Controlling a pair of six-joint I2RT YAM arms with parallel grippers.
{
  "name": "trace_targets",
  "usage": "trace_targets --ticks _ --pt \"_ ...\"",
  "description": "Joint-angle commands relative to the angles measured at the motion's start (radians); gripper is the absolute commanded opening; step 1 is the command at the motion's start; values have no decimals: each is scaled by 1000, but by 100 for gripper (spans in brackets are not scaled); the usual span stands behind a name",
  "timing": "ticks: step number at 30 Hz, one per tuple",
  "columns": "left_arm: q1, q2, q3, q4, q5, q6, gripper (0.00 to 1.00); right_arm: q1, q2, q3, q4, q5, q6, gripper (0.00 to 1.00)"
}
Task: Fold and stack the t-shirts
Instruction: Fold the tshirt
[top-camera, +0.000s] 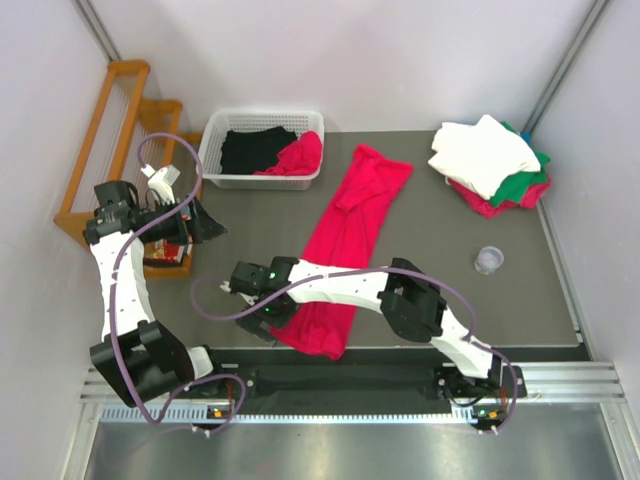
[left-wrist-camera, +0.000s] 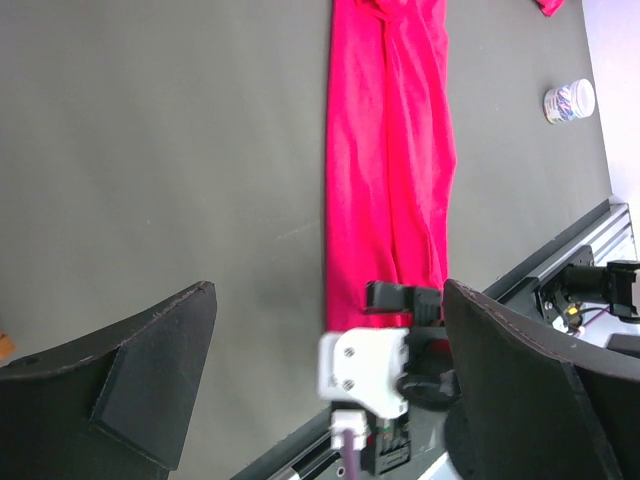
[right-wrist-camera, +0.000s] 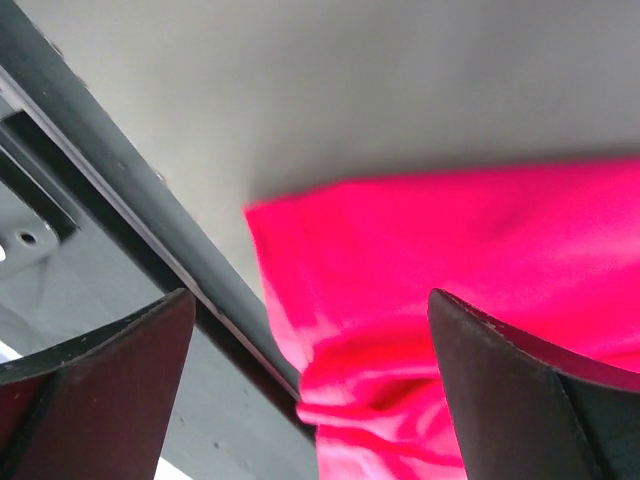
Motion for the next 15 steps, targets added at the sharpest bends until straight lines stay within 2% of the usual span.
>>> trace_targets --ticks 1,8,15 --pt "7 -28 35 43 38 2 99 -34 -205 -56 -10 38 30 100" --pt "7 -7 40 39 40 17 99 -37 -445 -328 12 121 91 100" --pt "8 9 57 42 58 -9 99 -8 -467 -474 59 72 91 100"
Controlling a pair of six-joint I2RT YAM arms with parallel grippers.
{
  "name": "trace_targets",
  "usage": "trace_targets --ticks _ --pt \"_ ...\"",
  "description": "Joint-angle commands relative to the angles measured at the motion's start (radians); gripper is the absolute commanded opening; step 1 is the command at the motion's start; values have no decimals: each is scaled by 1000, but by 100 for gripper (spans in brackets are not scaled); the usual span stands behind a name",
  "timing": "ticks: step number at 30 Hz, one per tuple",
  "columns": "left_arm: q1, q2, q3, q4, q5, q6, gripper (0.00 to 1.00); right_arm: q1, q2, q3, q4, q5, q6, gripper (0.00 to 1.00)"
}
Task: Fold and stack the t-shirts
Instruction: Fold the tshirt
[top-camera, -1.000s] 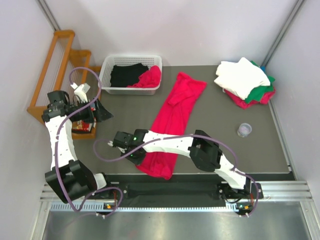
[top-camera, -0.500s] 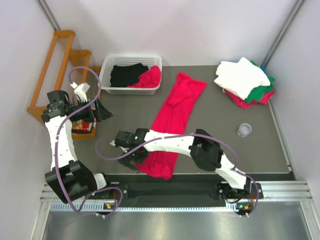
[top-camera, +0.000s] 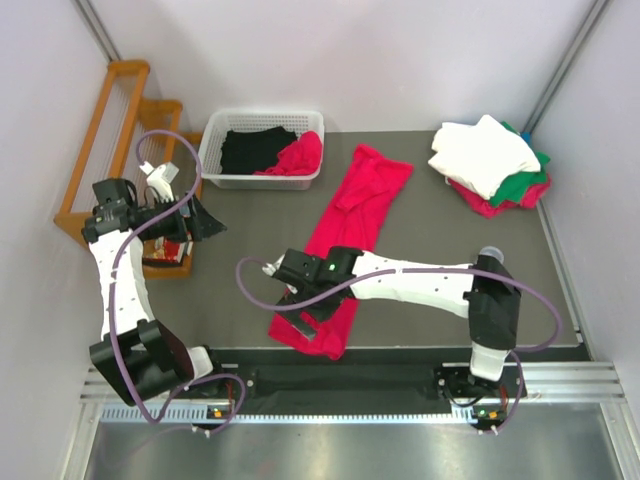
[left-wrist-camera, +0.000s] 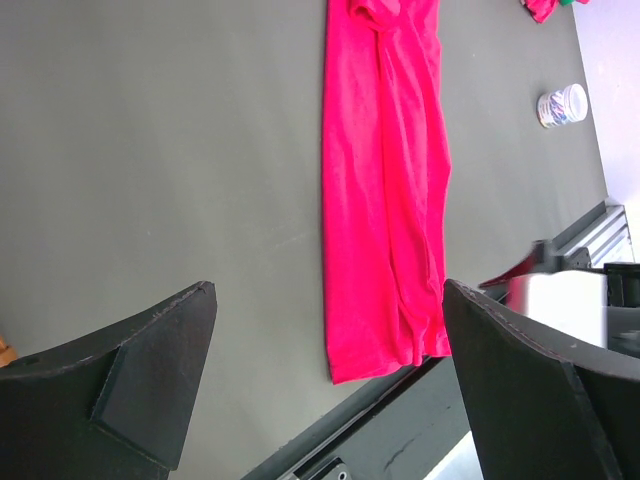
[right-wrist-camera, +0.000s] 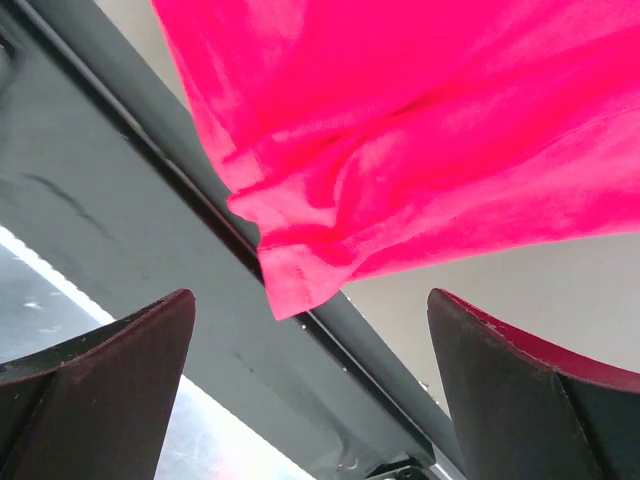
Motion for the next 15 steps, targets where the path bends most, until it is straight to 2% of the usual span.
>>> trace_targets --ticks 1,15 --pt "7 -1 38 41 41 -10 99 34 35 -60 55 -23 12 100" --pt "7 -5 17 38 19 4 99 66 185 39 84 -134 -27 100"
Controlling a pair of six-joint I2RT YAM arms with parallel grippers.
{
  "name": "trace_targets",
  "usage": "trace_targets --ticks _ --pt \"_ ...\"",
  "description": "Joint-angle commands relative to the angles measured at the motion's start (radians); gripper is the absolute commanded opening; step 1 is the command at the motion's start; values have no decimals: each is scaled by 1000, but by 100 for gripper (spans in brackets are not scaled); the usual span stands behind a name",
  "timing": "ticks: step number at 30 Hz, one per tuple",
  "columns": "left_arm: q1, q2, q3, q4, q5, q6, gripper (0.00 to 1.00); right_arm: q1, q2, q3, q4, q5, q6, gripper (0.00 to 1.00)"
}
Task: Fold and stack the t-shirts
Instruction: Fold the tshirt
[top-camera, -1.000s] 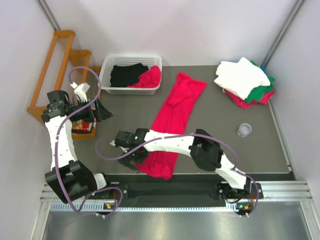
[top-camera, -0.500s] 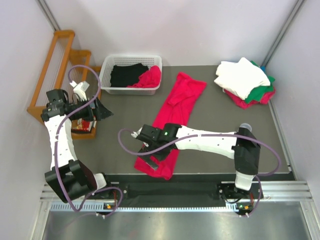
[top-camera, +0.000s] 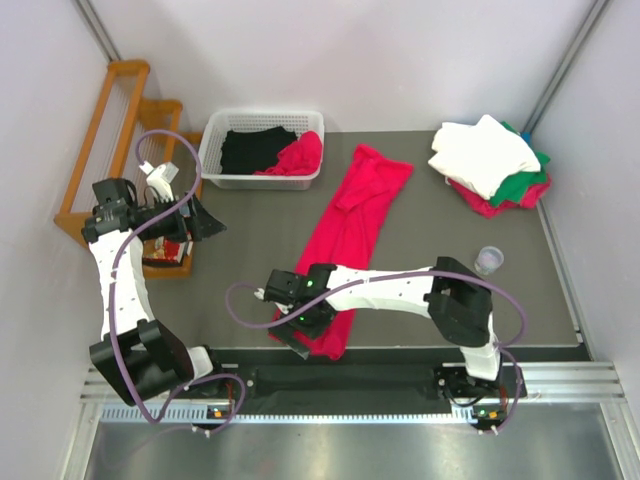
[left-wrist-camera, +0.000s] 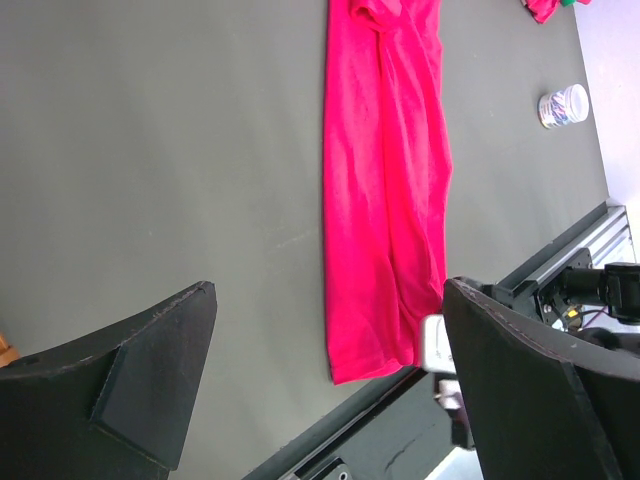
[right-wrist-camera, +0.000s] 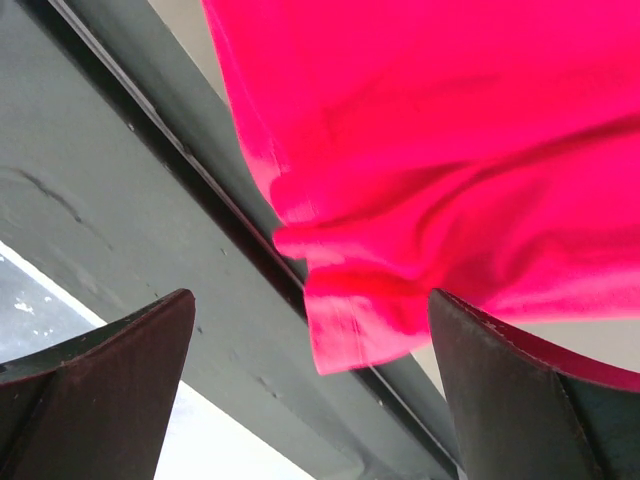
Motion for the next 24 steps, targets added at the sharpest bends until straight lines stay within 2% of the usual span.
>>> trace_targets --ticks 1,15,24 --pt "6 -8 12 31 16 10 99 28 49 81 31 -38 -23 100" --pt "6 -9 20 23 9 27 99 34 221 112 107 -68 -38 99" --pt "8 -14 26 7 1 39 99 11 385 142 166 59 -63 98"
